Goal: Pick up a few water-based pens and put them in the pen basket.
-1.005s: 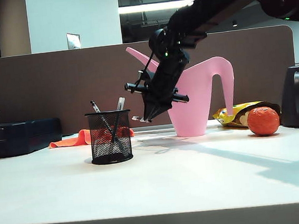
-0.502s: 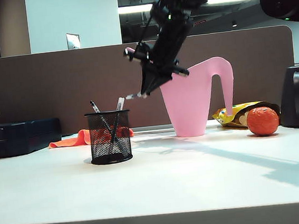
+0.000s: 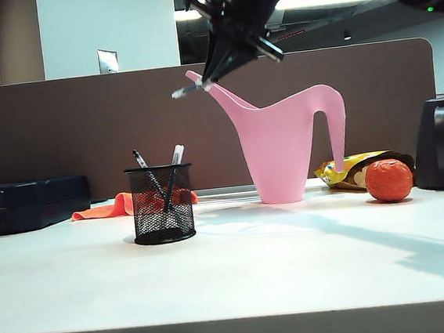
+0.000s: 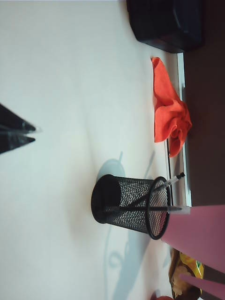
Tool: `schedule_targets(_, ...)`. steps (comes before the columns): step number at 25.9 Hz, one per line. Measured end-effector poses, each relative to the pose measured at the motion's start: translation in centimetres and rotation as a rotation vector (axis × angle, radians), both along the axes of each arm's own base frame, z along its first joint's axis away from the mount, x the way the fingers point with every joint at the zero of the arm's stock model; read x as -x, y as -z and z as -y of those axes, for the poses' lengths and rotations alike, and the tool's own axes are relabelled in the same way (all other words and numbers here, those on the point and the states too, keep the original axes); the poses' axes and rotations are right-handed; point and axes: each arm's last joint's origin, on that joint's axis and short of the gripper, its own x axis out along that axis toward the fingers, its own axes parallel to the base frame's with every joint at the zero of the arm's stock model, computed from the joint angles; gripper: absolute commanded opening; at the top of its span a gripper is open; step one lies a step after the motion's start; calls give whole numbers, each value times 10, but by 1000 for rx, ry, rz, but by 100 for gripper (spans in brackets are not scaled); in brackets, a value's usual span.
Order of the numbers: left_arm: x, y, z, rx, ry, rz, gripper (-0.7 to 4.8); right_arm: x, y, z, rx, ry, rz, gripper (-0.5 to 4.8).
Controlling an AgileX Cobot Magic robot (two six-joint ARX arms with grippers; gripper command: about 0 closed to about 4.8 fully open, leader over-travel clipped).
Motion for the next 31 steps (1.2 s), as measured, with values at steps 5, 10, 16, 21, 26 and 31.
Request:
schedule_targets(5,0,-3,0,2,0,29,-4,16,-28,7,-33,1,46,-9)
schedule_targets(10,0,-5,0,3,0,47,-4,29,-49,14,-41,-12,109,-9)
schedule_targets(16,0,-5,0,3,0,48,-4,44,-71,20,-53,-26,182,-9)
schedule_targets(21,0,-5,0,4,0,48,-4,49,-88,23,-86,-17,270,-9)
schedule_targets(26,0,-5,0,4,0,47,-4,52,-100,14,-138,-19,363,-9)
schedule_targets(31,0,-5,0,4,0,47,-4,56,-109,-2,-185,-41,466,-9)
